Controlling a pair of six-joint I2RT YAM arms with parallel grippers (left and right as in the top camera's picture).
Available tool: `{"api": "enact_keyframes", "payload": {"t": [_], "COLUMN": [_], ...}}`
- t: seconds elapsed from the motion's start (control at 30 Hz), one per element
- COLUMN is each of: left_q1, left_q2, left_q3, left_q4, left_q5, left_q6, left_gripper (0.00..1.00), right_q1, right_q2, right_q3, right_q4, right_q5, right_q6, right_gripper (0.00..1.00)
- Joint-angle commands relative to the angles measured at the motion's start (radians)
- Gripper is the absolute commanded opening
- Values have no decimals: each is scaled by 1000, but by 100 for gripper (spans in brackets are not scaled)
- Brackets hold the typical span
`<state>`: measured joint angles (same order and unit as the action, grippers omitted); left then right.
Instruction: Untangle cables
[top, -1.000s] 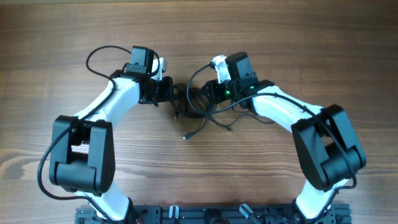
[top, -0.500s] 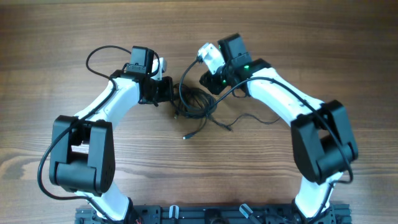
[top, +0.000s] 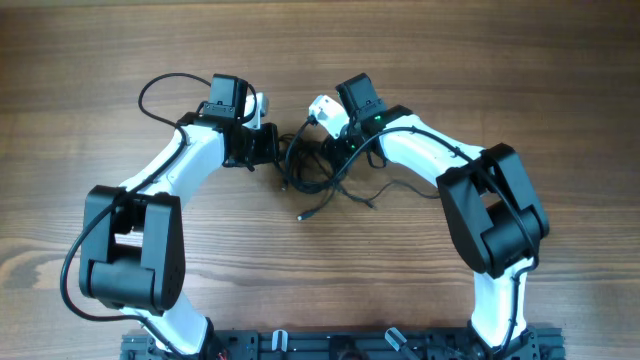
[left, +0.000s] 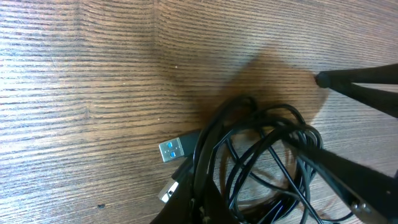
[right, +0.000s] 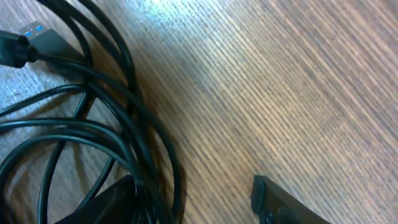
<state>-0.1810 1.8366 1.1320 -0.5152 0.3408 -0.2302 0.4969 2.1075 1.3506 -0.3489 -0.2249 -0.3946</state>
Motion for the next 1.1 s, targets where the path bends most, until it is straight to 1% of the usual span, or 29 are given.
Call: {"api": "enact_keyframes", "payload": {"t": [0.0,0.07,0.3,0.4,0.47,0.57,0.7,0.97,1.07], "left_q1": [3,3,3,3,3,3,3,3,3], "left_q2": [10,10,10,10,10,10,10,10,10], "left_q3": [-9,-9,-9,-9,-9,-9,-9,-9,-9], "left_q4": [3,3,3,3,4,3,3,3,3], "left_q5": [-2,-2,-2,-2,-2,-2,-2,-2,-2], "left_q6": [17,17,17,17,17,17,17,17,17], "left_gripper": [4,4,4,4,4,4,4,4,5], "right_q1": [-1,-1,-1,-1,-1,-1,-2,-64,-64], "right_q2": [46,46,41,-10,-40,-37,-37,-37,-37], "right_q3": [-19,-19,-17,-13,-14,-14,-15,-15,-16], "right_q4": [4,11,72,75,73,60,49,37,17], "right_q5": [38,38,-12,-42,-37,-37,-52,-65,-91], "right_q6": [14,32,27,26,-2,-7,-6,6,9], "right_gripper": [61,62,62,63,63,64,64,64,64]}}
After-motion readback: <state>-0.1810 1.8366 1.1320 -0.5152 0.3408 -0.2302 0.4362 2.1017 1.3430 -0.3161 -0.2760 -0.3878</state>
